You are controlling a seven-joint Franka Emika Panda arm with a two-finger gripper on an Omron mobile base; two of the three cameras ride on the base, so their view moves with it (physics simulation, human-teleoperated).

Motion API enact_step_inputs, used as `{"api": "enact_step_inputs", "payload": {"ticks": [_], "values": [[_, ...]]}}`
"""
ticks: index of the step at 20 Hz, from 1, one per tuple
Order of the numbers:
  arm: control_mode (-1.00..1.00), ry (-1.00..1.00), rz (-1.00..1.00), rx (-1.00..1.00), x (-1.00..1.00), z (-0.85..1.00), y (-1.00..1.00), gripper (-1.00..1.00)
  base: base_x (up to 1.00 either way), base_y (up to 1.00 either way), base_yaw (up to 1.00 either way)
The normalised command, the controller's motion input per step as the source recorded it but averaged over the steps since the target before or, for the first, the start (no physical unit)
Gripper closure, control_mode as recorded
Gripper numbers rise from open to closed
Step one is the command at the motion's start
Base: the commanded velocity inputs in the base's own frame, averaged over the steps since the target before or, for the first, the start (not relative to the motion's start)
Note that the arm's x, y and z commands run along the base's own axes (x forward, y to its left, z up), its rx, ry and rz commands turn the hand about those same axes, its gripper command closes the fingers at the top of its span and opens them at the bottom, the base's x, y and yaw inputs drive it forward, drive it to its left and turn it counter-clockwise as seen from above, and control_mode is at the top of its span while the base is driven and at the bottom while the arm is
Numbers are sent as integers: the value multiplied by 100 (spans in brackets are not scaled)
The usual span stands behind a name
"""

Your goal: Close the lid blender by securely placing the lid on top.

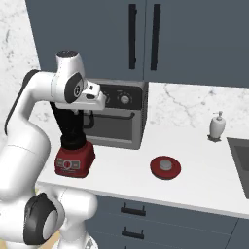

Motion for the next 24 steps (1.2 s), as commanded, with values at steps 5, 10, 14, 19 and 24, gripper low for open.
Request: {"api": "enact_step_inputs", "payload": {"ticks": [5,10,14,19,24], "values": [[-100,-6,0,1,-40,-2,-6,-100,0,0,0],[-100,-12,-10,19,-46,-27,-74,-100,0,0,0],[-100,-2,-14,22,-9,-35,-99,-100,0,0,0],[-100,5,-15,4,-8,-74,-70,-100,0,0,0],[-100,5,-6,8,10,-72,-93,-100,0,0,0]]}}
